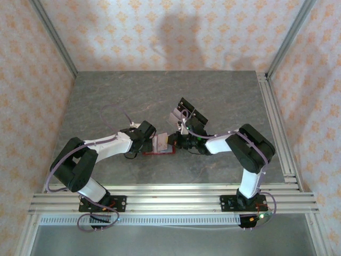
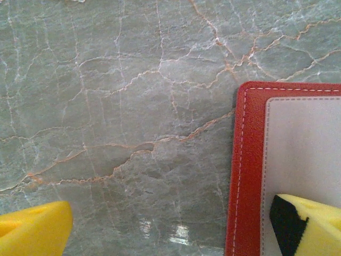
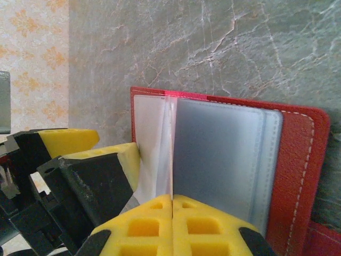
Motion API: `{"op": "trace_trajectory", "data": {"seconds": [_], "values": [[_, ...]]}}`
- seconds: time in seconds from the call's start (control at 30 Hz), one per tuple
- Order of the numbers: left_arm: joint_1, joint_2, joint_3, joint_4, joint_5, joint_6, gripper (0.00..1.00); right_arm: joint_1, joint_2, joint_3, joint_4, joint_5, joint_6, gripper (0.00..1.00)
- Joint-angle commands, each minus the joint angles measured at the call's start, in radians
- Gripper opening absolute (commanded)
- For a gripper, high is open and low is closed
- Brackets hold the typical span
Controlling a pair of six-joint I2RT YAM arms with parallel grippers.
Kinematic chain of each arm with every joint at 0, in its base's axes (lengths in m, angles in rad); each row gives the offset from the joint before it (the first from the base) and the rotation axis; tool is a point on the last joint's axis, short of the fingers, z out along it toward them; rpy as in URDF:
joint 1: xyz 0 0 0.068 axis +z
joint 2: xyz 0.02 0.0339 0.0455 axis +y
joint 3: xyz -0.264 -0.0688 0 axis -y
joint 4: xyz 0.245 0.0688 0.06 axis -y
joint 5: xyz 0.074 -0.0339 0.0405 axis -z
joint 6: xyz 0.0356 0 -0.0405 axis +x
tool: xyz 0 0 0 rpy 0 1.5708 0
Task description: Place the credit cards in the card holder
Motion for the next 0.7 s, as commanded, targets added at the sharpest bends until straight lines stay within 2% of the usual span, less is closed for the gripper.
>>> {"op": "trace_trajectory", "data": {"seconds": [0.0,0.67], "values": [[-0.009,0.019,0.006,-0.045,-0.038,-0.004,0.97,0.008,0.018,-0.013,0.065,-0.034,0.017,0.0],[-0.009,-0.013,0.031,-0.082,-0.078,-0.001,0.97,0.008,0.057,-0.042,0.169,-0.047,0.088,0.0]]}}
